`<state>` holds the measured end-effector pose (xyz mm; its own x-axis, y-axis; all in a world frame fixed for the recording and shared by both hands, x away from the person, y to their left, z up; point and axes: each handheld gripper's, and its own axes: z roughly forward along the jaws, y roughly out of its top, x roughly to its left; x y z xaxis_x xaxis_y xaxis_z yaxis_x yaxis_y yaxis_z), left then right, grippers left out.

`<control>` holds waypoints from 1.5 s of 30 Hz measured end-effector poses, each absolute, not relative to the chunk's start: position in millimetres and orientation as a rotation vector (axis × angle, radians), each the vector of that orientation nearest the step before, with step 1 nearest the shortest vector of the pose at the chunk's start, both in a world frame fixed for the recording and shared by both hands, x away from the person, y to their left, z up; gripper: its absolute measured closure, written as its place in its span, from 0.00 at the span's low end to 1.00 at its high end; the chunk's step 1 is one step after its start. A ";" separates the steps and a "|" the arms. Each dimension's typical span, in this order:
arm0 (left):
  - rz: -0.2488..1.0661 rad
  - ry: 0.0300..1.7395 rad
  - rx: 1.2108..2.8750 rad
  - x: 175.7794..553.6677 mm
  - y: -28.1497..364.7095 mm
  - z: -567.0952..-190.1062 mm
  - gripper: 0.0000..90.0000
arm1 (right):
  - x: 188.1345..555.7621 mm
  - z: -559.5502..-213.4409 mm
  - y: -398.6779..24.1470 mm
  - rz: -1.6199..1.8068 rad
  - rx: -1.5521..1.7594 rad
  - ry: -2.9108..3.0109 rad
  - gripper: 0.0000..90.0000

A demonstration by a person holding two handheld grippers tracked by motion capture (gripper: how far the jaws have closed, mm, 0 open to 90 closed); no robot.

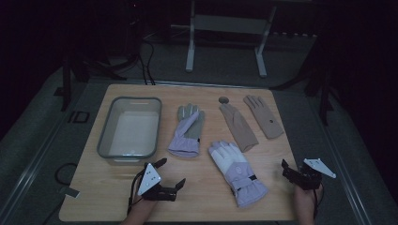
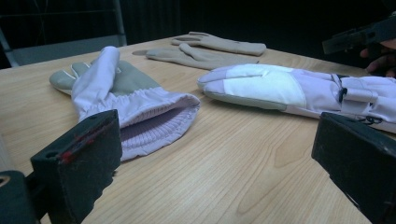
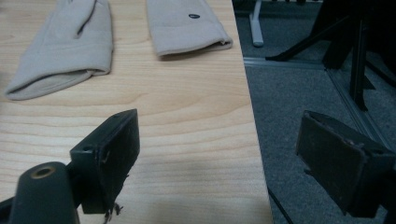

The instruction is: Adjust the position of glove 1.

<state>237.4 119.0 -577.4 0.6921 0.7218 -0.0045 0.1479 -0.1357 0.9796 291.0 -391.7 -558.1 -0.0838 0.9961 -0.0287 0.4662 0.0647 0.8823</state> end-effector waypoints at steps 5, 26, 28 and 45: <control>0.585 0.724 1.655 237.1 119.0 -577.4 0.02 | 291.7 -558.1 -392.6 0.957 1.498 1.637 0.15; 0.589 0.720 1.654 237.5 119.1 -577.5 0.02 | 293.8 -537.8 -398.5 0.993 1.636 1.667 0.16; 0.587 0.720 1.655 237.5 119.3 -577.5 0.02 | 294.7 -531.9 -395.7 1.000 1.628 1.687 0.15; 0.582 0.725 1.655 237.5 120.0 -577.5 0.02 | 311.9 -456.1 -374.2 1.060 1.537 1.698 0.12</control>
